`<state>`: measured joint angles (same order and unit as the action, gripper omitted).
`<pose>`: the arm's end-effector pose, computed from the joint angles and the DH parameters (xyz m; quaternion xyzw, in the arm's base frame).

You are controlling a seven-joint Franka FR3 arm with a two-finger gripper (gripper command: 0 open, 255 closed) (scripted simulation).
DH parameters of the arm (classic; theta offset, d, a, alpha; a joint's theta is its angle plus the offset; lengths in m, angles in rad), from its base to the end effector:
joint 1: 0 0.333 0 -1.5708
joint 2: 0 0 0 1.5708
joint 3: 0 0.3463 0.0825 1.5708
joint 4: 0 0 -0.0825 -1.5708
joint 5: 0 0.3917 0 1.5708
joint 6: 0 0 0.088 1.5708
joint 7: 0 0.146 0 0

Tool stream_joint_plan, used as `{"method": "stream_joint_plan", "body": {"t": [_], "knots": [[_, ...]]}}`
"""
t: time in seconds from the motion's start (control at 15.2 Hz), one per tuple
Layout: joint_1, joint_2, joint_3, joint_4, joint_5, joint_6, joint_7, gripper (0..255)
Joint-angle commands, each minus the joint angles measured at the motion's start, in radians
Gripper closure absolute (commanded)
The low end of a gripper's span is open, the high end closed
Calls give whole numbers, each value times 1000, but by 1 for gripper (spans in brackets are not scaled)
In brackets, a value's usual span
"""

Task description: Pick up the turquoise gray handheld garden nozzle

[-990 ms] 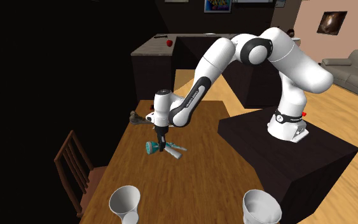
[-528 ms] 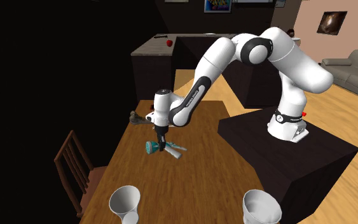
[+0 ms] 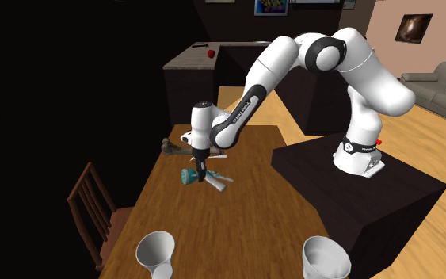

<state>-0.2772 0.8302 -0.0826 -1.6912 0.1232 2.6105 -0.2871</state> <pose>0.6635 -0.2448 0.0990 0.9962 -0.0731 0.0456 0.0113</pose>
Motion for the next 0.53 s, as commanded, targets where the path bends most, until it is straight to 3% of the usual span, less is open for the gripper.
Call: {"method": "stream_joint_plan", "body": {"t": [0.0, 0.46], "knots": [[3, -22, -2, -8, -2, -14, 2, 255], [7, -79, -9, -27, -7, -52, 5, 255]]}}
